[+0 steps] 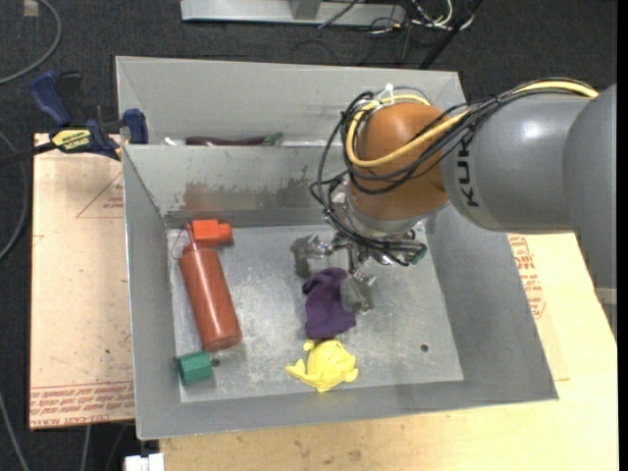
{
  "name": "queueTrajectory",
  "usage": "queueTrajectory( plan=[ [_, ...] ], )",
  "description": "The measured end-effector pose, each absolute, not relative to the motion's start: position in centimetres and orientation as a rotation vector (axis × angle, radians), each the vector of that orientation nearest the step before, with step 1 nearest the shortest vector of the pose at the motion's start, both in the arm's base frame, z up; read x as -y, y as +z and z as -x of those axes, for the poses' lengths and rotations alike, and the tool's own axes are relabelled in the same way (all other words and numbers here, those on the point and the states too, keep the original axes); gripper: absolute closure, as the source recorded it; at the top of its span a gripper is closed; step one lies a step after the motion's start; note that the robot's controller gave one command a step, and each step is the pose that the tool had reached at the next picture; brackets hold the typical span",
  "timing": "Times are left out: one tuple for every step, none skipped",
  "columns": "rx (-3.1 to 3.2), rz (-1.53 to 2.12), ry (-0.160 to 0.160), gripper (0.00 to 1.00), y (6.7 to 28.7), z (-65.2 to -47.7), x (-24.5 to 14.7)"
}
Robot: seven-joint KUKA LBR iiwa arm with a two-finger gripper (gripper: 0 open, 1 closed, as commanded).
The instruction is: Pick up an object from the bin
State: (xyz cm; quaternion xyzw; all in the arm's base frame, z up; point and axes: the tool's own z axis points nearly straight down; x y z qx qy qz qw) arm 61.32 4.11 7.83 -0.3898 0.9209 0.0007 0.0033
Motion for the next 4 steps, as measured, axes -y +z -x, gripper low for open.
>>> queueTrajectory(
  plan=[
    [-2.879,1.232,0.004,1.0,6.0,-61.7,-5.1],
    [-2.878,1.232,0.004,1.0,6.2,-61.7,-4.9],
    [-2.879,1.231,0.005,1.0,6.6,-61.6,-4.9],
    [-2.88,1.231,0.005,1.0,7.7,-61.6,-4.9]
  ],
)
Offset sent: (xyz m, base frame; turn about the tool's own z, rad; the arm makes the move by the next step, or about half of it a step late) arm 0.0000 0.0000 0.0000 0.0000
